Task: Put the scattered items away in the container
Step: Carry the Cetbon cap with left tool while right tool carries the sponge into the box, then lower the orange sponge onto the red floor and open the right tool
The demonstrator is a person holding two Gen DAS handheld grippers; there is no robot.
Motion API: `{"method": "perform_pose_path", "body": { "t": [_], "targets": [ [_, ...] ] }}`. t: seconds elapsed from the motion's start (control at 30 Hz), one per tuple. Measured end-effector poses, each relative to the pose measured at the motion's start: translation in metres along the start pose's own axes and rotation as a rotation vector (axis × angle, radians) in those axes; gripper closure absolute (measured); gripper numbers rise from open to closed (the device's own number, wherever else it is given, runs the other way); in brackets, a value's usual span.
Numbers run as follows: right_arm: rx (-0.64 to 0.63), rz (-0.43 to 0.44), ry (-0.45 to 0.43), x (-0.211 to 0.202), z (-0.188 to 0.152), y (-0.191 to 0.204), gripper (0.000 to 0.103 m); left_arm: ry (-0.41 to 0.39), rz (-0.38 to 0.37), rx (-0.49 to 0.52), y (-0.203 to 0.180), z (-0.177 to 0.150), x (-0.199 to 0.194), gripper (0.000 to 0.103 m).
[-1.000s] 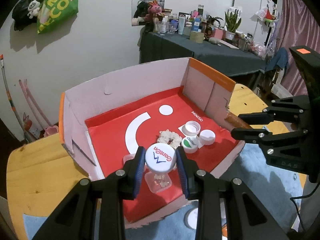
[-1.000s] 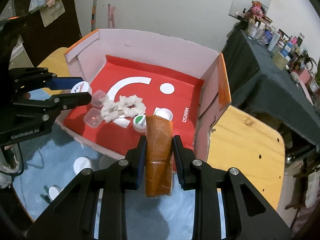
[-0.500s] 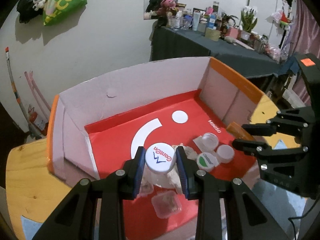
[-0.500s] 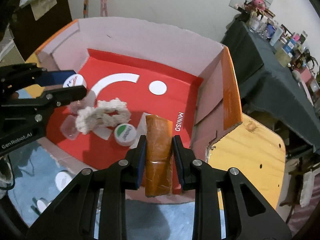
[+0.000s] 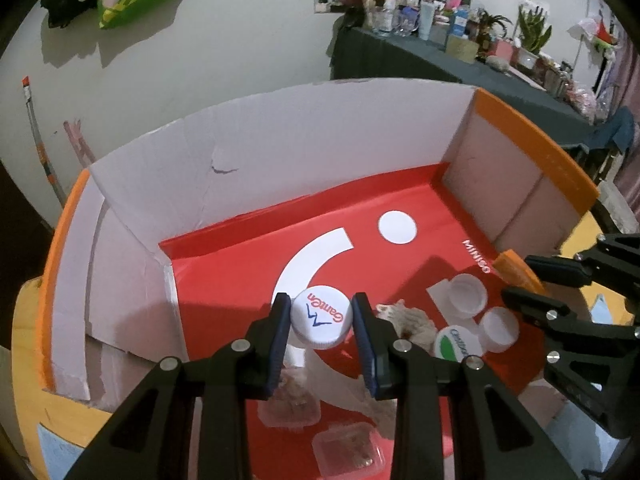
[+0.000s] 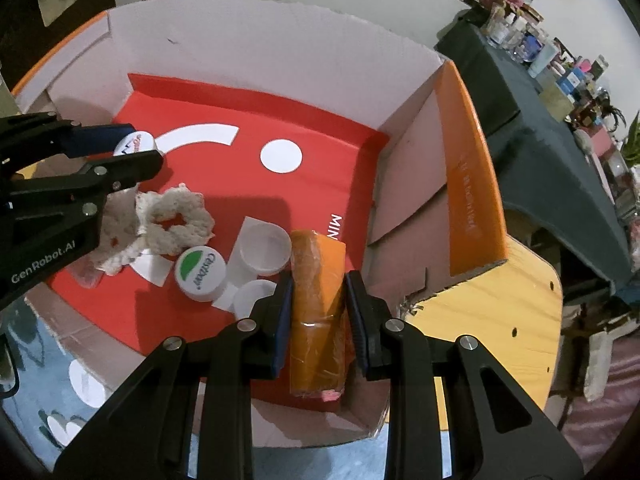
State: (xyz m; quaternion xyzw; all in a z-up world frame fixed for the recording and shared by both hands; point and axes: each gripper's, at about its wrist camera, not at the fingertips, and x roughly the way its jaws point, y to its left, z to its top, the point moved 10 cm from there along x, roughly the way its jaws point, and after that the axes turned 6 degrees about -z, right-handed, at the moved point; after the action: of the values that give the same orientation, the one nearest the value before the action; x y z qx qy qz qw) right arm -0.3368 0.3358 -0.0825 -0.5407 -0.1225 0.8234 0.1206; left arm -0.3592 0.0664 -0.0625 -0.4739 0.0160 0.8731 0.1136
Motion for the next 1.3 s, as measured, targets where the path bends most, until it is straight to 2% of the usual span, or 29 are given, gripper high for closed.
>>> {"method": "perform_pose_path", "body": {
  "t": [0.37, 0.7, 1.3],
  "targets": [
    [-0.004, -0.025, 0.041, 0.016, -0.002, -0.001, 0.078, 0.046, 0.041, -0.010, 0.005, -0.003, 0.014, 0.069],
    [-0.001, -0.026, 0.049, 0.018, 0.000, -0.001, 0.078, 0.086, 0.031, -0.029, 0.010, -0.012, 0.016, 0.069],
    [0.009, -0.012, 0.052, 0.018, -0.001, -0.004, 0.078, 0.101, 0.039, -0.026, 0.011, -0.021, 0.005, 0.069]
  ]
}}
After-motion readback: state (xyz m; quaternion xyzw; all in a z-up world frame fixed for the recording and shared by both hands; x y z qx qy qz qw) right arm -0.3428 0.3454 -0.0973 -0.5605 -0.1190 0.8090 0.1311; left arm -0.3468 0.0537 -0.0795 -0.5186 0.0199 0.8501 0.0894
